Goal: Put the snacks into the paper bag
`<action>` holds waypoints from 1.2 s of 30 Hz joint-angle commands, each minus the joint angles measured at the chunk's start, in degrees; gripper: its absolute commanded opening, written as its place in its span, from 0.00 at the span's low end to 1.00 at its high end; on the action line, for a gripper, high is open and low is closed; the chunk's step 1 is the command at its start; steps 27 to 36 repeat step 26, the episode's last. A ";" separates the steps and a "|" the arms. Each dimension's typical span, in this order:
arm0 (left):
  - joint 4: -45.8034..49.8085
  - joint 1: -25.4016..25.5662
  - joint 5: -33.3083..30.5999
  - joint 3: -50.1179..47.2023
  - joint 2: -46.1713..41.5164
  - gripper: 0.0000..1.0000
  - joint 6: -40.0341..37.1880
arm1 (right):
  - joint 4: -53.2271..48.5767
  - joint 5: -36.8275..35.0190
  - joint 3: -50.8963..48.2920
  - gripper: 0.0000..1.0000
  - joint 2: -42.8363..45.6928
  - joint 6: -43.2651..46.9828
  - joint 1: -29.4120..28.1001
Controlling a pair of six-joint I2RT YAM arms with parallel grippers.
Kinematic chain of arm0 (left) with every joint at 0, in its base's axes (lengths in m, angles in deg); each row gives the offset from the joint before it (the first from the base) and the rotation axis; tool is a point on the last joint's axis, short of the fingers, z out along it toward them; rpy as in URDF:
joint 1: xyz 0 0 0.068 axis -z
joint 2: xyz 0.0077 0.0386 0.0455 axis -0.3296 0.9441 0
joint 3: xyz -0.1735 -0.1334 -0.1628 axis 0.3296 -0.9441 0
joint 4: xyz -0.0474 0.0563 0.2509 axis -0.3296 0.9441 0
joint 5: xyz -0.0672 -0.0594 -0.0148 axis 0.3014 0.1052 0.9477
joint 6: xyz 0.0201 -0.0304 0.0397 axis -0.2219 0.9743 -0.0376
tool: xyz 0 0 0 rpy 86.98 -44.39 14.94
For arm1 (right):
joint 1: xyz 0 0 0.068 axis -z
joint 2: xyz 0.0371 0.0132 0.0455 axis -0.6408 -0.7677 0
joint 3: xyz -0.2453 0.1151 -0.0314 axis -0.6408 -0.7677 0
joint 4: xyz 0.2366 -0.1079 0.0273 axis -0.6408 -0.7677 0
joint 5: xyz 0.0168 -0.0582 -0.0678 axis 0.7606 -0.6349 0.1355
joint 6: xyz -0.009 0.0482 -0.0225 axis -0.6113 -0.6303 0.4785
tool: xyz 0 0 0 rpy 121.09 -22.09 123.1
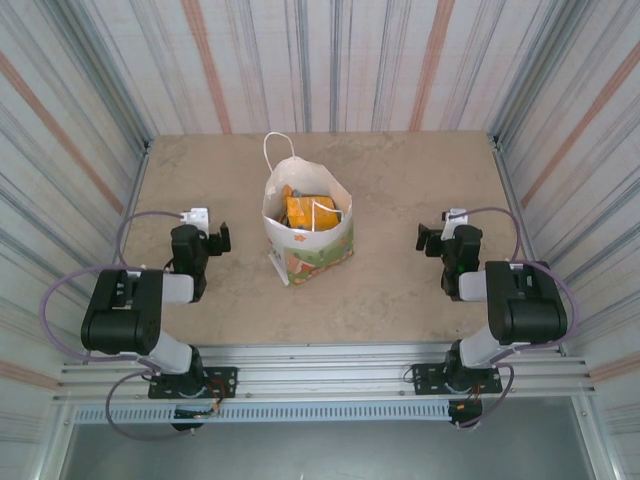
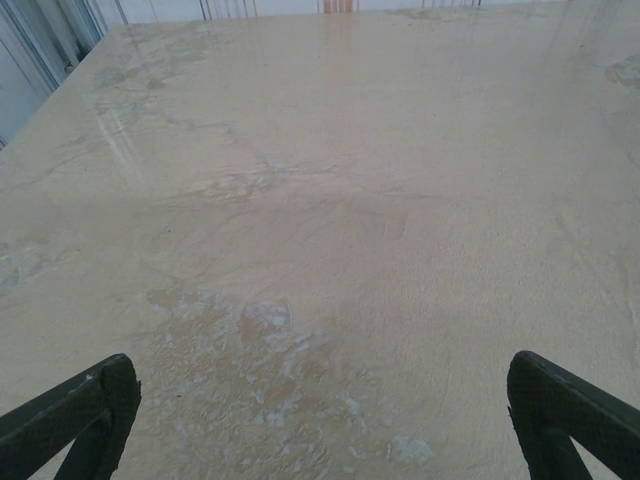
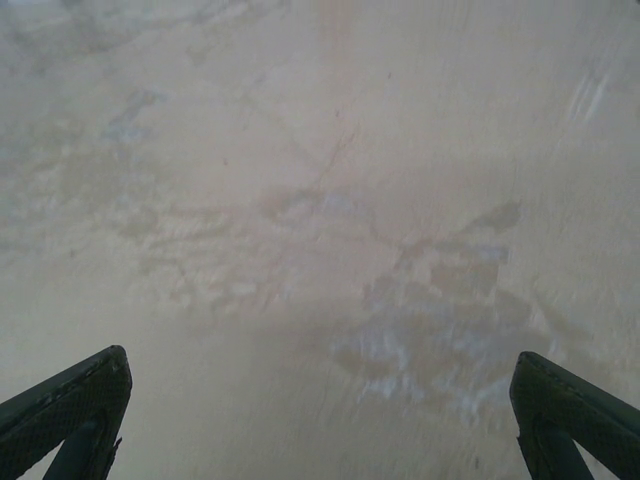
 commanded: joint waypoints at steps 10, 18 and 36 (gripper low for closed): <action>0.44 0.57 -0.79 0.93 -0.47 0.98 0.25 | -1.57 -0.62 2.22 0.99 -0.09 -1.40 0.66; 0.49 0.55 -0.83 0.93 -0.47 0.99 0.19 | -1.64 -0.57 2.25 0.99 -0.10 -1.49 0.65; 0.49 0.59 -0.79 0.92 -0.47 0.99 0.19 | -1.52 -1.69 2.22 0.99 -0.12 -1.50 0.32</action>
